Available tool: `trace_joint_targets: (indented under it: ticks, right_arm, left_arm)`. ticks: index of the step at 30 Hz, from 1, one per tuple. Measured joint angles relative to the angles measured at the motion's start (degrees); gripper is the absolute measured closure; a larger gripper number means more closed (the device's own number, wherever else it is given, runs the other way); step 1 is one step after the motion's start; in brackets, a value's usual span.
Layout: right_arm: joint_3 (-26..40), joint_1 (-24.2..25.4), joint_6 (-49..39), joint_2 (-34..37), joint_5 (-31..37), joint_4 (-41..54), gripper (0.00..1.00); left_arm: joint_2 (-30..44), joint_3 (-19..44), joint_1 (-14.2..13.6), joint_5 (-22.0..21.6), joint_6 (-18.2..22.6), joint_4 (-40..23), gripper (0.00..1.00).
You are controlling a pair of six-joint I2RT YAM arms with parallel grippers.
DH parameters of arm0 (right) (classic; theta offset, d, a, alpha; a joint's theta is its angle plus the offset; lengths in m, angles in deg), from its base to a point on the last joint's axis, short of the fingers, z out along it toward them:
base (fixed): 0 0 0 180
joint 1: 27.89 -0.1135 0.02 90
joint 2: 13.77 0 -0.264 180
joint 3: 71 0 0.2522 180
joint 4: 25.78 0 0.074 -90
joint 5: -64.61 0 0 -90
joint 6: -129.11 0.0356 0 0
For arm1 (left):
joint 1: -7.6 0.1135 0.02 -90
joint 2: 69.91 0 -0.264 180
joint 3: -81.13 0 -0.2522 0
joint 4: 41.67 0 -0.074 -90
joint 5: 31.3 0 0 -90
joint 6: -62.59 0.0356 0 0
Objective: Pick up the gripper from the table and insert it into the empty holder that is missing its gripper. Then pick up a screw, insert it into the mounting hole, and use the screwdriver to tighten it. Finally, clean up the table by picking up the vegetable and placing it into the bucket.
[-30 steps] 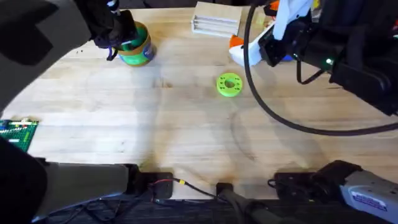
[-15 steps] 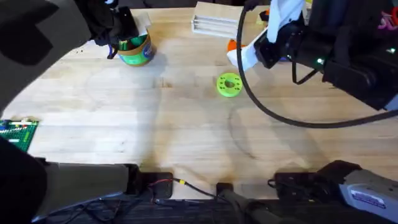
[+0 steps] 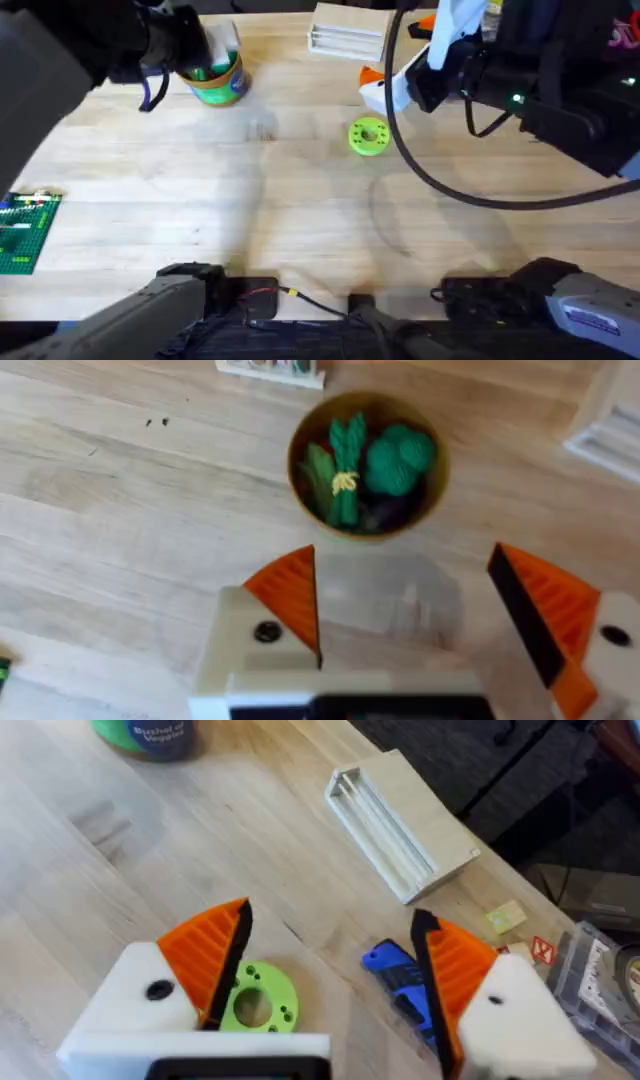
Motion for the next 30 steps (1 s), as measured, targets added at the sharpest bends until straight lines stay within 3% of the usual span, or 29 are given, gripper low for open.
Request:
trace_joint_targets:
  ticks: [2, 7, 8, 10, 11, 12, 16, 17, 18, 23, 30]
  right_arm:
    - [0.0, 0.0, 1.7, 0.0, -0.7, 0.0, 0.009]
    - [0.0, 0.0, 7.1, -0.1, -1.6, 0.3, 0.009]
    - [0.0, 0.0, 8.3, -0.4, -1.6, 0.7, 0.009]
    - [0.2, 0.0, 10.4, -1.4, -1.8, 2.5, 0.009]
    - [0.5, 0.0, 11.2, -2.0, -1.8, 4.0, 0.009]
    - [1.0, 0.0, 11.9, -2.8, -2.0, 5.8, 0.009]
    - [5.1, 0.0, 13.5, -5.3, -2.2, 17.5, 0.009]
    - [6.4, 0.0, 13.7, -5.7, -2.2, 20.6, 0.009]
    - [7.9, 0.0, 14.2, -6.2, -2.4, 24.0, 0.009]
    - [13.5, 0.0, 16.8, -7.6, -2.6, 36.1, 0.009]
    - [14.6, 0.0, 18.4, -9.8, -2.6, 39.0, 0.009]
  left_arm:
    - [-3.1, 0.0, -2.3, 0.5, 2.8, -5.3, 0.088]
    - [-7.9, 0.0, -9.7, 4.4, 10.1, -17.7, 0.845]
    - [-8.5, 0.0, -11.3, 5.0, 11.2, -19.3, 0.954]
    - [-9.8, 0.0, -14.6, 6.2, 12.4, -22.2, 0.993]
    - [-10.6, 0.0, -16.6, 6.6, 13.1, -23.6, 0.971]
    - [-11.2, 0.0, -18.2, 7.0, 13.5, -24.6, 0.866]
    - [-14.3, 0.0, -25.0, 7.8, 13.9, -28.4, 0.21]
    - [-14.9, 0.0, -26.1, 7.9, 13.9, -29.0, 0.077]
    - [-15.5, 0.0, -27.2, 7.9, 13.9, -29.7, 0.026]
    - [-17.0, 0.0, -30.7, 8.2, 14.1, -31.1, 0.006]
    - [-17.0, 0.0, -31.0, 8.3, 14.1, -31.4, 0.006]
